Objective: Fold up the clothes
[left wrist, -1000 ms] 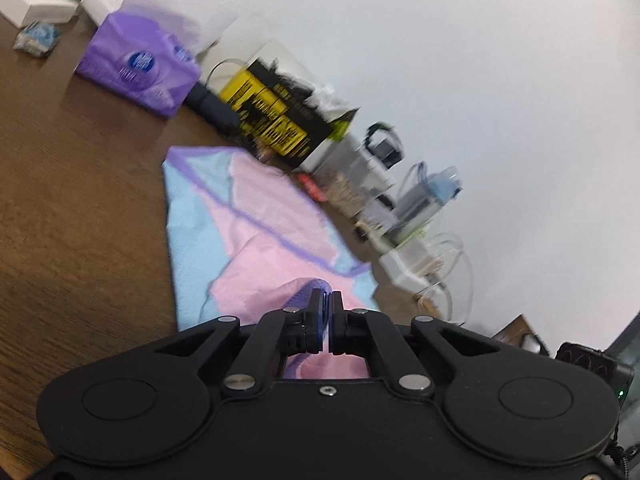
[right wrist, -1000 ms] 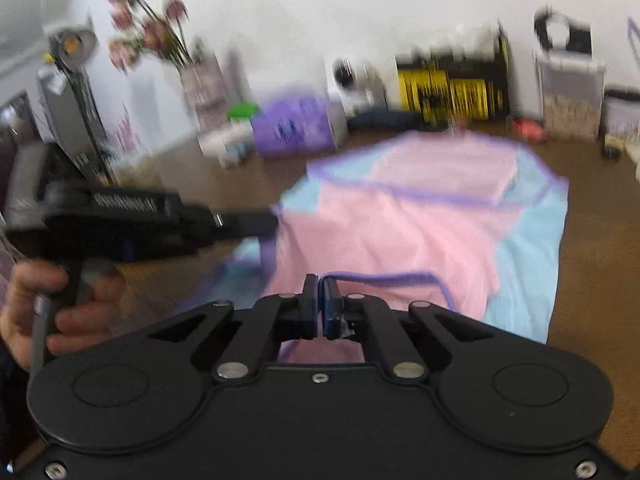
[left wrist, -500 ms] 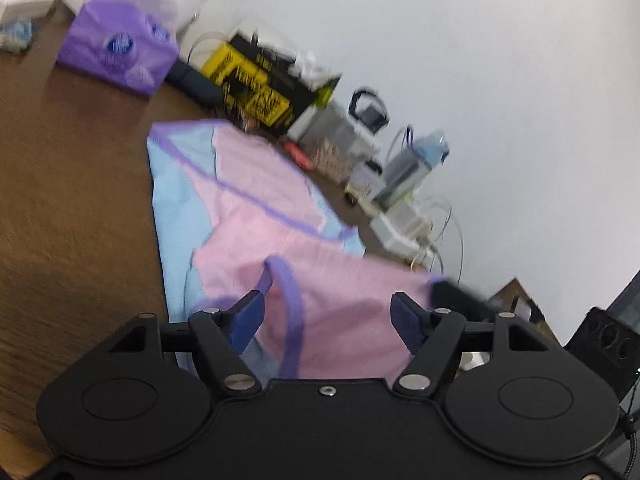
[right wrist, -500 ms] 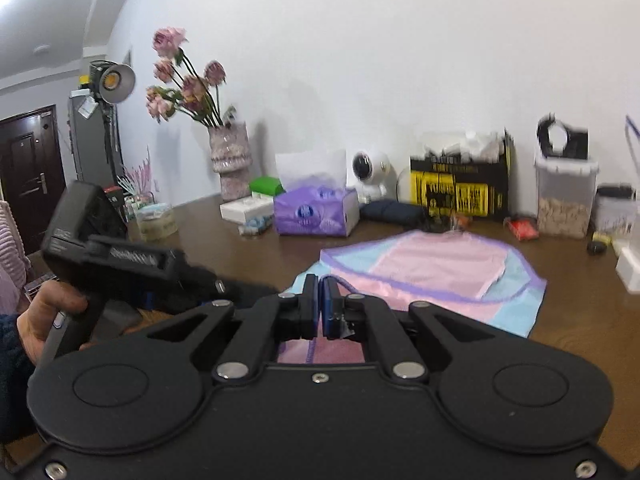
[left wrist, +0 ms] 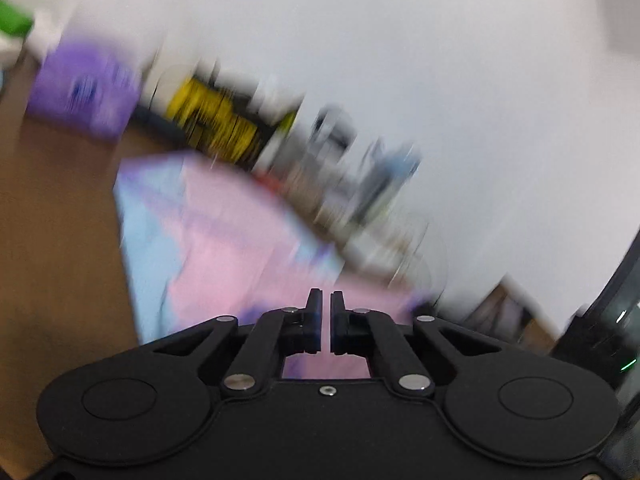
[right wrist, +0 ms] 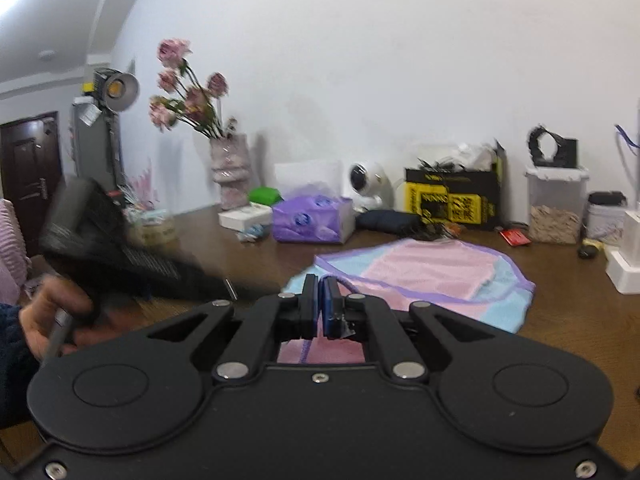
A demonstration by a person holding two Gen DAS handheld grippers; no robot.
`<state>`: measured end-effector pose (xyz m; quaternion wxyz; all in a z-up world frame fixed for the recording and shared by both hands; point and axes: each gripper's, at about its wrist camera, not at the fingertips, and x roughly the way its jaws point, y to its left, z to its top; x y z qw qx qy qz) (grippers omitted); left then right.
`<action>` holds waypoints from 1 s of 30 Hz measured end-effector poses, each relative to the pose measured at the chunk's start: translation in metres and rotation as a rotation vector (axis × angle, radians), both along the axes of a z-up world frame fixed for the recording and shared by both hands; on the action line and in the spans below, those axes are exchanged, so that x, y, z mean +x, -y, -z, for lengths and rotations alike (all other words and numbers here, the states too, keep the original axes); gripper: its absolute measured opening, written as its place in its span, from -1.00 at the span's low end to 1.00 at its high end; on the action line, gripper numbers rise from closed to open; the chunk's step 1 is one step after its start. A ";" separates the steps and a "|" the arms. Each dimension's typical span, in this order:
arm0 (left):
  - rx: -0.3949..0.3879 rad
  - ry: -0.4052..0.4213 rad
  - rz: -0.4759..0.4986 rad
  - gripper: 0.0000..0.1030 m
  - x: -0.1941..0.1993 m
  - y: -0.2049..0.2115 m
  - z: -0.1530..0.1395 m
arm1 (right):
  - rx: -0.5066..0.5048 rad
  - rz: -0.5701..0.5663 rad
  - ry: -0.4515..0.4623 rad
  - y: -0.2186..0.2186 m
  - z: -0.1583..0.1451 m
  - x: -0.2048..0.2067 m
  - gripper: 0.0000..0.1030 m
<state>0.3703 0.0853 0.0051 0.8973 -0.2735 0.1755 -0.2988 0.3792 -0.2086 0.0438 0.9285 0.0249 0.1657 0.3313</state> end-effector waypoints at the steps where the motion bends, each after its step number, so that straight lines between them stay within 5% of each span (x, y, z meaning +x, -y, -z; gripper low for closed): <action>1: -0.004 0.007 -0.003 -0.93 -0.001 0.000 -0.001 | -0.009 0.012 -0.006 0.001 0.002 0.001 -0.91; 3: 0.029 -0.078 -0.043 -0.92 0.008 0.003 0.007 | -0.055 0.055 -0.036 0.001 0.006 0.005 -0.81; 5: 0.085 -0.121 -0.071 -0.91 0.013 0.007 0.011 | -0.089 0.088 -0.064 0.000 0.010 0.009 -0.22; 7: 0.135 -0.138 -0.092 -0.88 0.015 0.010 0.014 | -0.177 0.138 -0.155 -0.003 0.017 0.018 0.21; 8: 0.178 -0.118 -0.107 -0.86 0.011 0.013 0.012 | -0.202 0.154 -0.182 -0.004 0.020 0.020 0.26; 11: 0.296 -0.095 -0.171 -0.37 -0.008 0.018 0.005 | -0.235 0.169 -0.166 -0.002 0.015 0.011 0.44; 13: 0.370 -0.093 -0.220 0.15 -0.028 0.024 0.001 | -0.290 0.183 -0.137 0.002 0.007 0.001 0.57; 15: 0.458 -0.088 -0.281 0.17 -0.067 0.029 -0.002 | -0.324 0.201 -0.107 0.013 -0.006 -0.009 0.57; 18: 0.484 -0.132 -0.318 0.25 -0.097 0.031 -0.001 | -0.251 0.198 -0.062 0.025 -0.028 -0.015 0.57; 22: 0.575 -0.188 -0.327 0.25 -0.106 0.042 0.002 | -0.150 0.073 0.022 0.010 -0.072 -0.002 0.57; 27: 0.674 -0.213 -0.310 0.24 -0.103 0.044 0.008 | -0.240 -0.101 0.058 -0.058 -0.100 0.048 0.57; 30: 0.702 -0.201 -0.295 0.19 -0.105 0.041 0.010 | -0.351 -0.135 0.024 -0.103 -0.088 0.087 0.57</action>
